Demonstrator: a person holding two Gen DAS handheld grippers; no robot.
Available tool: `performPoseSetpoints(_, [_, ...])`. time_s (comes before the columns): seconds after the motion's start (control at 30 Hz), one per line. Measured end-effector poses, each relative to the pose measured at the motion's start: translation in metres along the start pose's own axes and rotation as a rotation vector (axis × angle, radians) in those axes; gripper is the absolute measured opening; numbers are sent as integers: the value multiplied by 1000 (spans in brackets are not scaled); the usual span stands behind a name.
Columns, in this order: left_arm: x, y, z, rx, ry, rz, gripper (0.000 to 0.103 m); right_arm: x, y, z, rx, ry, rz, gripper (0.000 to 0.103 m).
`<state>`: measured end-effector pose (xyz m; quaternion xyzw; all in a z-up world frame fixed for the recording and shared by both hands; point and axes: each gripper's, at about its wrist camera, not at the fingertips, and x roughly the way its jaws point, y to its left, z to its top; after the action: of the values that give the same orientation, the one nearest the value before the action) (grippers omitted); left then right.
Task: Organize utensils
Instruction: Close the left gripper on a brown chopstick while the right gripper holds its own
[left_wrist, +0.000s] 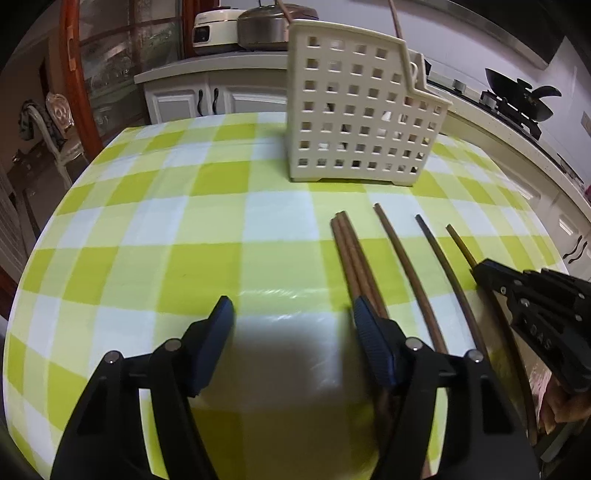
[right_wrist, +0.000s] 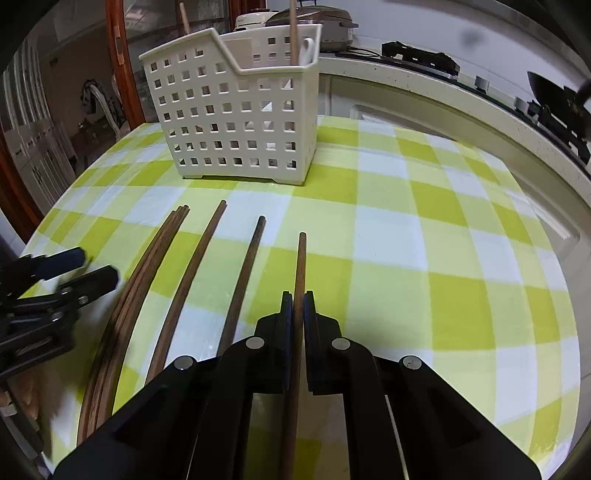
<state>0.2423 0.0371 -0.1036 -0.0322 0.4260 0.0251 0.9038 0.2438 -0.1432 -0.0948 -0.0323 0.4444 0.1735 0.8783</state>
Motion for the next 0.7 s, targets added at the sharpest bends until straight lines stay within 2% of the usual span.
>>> performPoseSetpoints(0.37, [14, -8, 9, -1, 31, 17, 59, -1, -5, -1, 18, 0, 34, 6])
performPoseSetpoints(0.47, [16, -11, 9, 24, 31, 43, 57, -1, -5, -1, 19, 1, 36, 6])
performPoseSetpoints(0.57, [16, -15, 9, 45, 26, 37, 47, -1, -5, -1, 12, 7, 36, 7])
performPoseSetpoints(0.63, [15, -19, 9, 58, 25, 27, 32, 0, -5, 1, 6, 13, 37, 7])
performPoseSetpoints(0.7, [14, -22, 9, 70, 25, 21, 25, 1, -4, 3, -6, 20, 31, 7])
